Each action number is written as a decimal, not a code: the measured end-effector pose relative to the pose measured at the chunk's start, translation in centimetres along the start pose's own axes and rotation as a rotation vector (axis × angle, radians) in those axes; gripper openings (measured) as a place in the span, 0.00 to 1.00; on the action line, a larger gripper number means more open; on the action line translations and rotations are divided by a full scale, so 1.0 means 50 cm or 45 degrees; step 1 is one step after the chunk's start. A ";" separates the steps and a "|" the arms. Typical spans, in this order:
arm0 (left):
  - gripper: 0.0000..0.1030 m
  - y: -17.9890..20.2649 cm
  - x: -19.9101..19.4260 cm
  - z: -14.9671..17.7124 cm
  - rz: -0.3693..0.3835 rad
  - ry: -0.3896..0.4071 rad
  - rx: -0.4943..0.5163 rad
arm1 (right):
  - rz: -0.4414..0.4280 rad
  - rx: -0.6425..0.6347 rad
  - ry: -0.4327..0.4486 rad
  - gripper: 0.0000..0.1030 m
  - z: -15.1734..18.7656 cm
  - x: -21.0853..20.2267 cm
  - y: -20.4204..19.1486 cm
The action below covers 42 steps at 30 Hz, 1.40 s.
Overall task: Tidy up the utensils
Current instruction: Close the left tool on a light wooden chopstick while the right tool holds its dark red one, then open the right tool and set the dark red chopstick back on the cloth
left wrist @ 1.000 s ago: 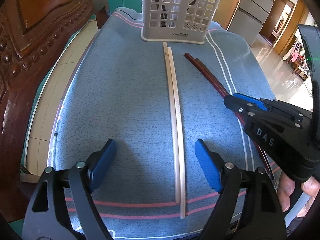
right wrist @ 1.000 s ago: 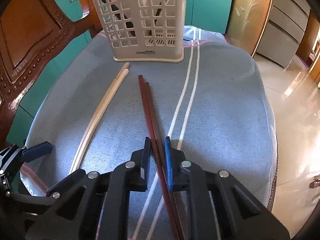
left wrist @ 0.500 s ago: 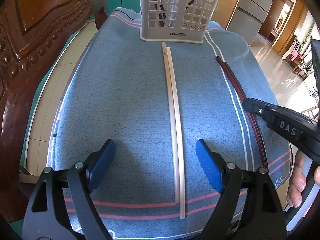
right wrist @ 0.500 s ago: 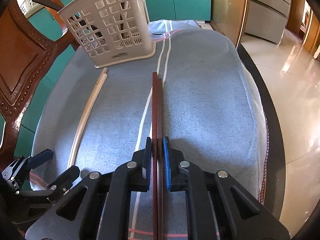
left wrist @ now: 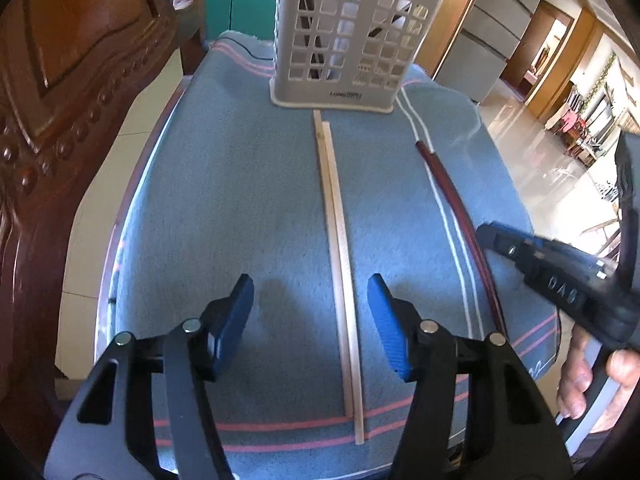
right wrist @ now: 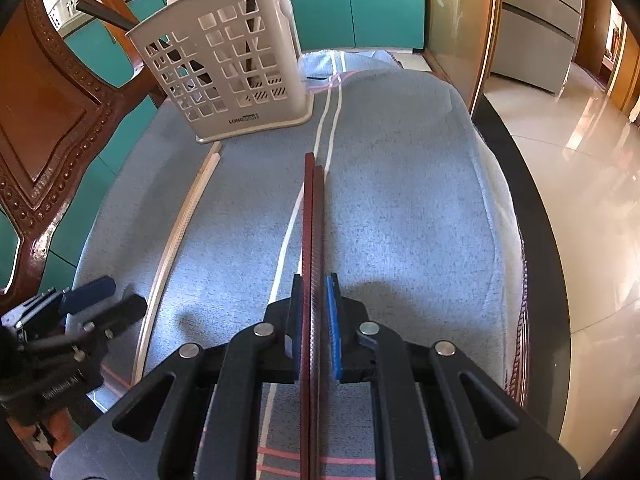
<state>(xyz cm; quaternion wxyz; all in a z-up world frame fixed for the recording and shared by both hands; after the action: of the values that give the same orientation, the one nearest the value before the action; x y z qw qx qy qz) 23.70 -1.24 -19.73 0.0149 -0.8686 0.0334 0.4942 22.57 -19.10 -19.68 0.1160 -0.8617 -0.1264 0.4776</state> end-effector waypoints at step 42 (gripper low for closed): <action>0.12 0.019 -0.045 -0.021 0.054 0.043 -0.056 | -0.078 -0.114 0.034 0.13 -0.006 -0.025 -0.043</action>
<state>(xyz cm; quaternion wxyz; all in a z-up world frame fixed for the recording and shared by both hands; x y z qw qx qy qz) 23.40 -2.13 -17.24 -0.0153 -0.8761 0.0411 0.4802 21.97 -17.48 -17.85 0.0935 -0.8681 -0.1725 0.4560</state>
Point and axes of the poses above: each gripper's, at about its wrist camera, not at the fingertips, and x roughly the way its jaws point, y to its right, z to its underside, the point moved 7 cm from there along x, roughly the way its jaws point, and after that the axes turned 11 degrees about -z, right-handed, at the moved point
